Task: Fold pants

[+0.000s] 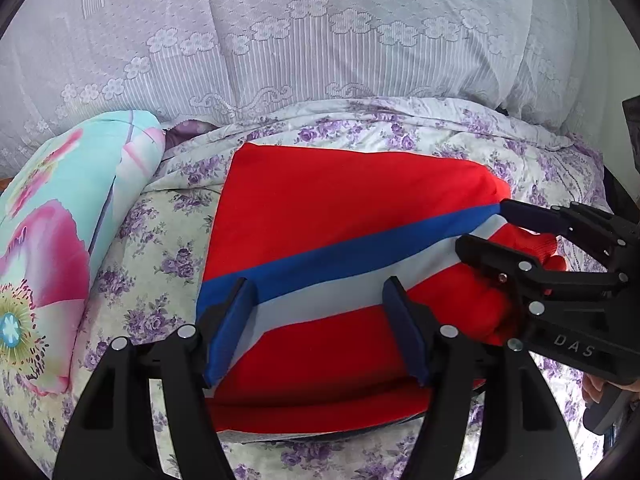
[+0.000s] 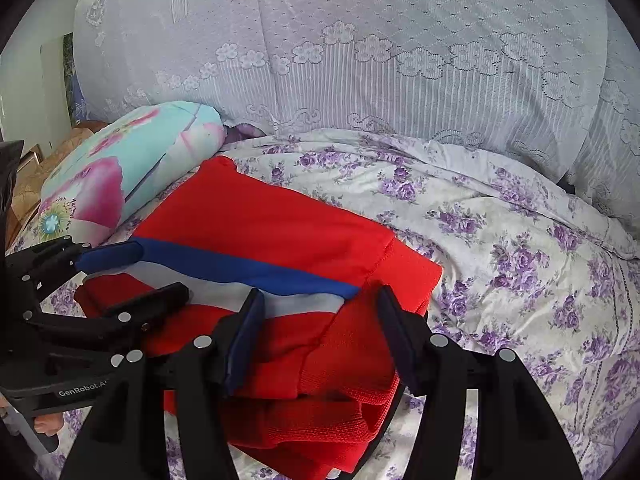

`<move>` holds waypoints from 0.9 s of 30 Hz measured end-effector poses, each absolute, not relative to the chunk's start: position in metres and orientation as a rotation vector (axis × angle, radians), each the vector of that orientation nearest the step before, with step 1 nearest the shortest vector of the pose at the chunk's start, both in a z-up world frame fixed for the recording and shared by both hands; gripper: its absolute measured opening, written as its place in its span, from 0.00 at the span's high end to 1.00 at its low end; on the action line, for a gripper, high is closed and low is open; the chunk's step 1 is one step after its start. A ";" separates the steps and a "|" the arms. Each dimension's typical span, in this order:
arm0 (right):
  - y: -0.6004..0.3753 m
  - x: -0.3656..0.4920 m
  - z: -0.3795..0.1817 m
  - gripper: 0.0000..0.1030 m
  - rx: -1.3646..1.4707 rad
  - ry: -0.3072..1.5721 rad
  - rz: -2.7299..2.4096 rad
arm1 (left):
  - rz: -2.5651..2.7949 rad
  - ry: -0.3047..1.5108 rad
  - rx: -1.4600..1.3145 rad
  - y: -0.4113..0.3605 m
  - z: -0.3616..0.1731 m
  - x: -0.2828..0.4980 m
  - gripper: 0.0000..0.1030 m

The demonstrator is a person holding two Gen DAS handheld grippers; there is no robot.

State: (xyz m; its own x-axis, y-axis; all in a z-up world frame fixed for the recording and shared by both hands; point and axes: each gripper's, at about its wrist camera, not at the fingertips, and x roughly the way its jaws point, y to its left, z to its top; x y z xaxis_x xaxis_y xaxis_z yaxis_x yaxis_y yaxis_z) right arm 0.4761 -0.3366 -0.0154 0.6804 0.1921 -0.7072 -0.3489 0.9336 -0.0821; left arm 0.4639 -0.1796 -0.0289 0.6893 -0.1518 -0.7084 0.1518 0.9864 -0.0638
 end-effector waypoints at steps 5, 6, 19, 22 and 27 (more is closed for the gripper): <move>-0.336 0.444 0.013 0.23 -0.245 0.690 0.298 | -0.146 0.821 -0.041 -0.171 -0.012 0.454 0.21; -0.338 0.433 0.020 0.18 -0.241 0.674 0.291 | -0.146 0.815 -0.051 -0.168 -0.006 0.447 0.18; -0.363 0.232 0.052 0.04 -0.113 0.674 0.011 | 0.006 0.717 0.009 -0.177 0.077 0.271 0.05; -0.359 0.187 0.069 0.04 -0.084 0.634 0.064 | 0.020 0.719 -0.001 -0.177 0.092 0.231 0.05; -0.357 0.148 0.091 0.04 -0.104 0.603 0.094 | 0.005 0.726 -0.043 -0.178 0.108 0.172 0.05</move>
State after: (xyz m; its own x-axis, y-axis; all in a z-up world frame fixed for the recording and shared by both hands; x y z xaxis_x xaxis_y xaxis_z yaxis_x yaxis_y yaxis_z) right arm 0.1484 -0.3568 0.0915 0.8199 0.0575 -0.5697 -0.1181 0.9905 -0.0700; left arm 0.1723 -0.1777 0.1076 0.7478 -0.0101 -0.6638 -0.0197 0.9991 -0.0374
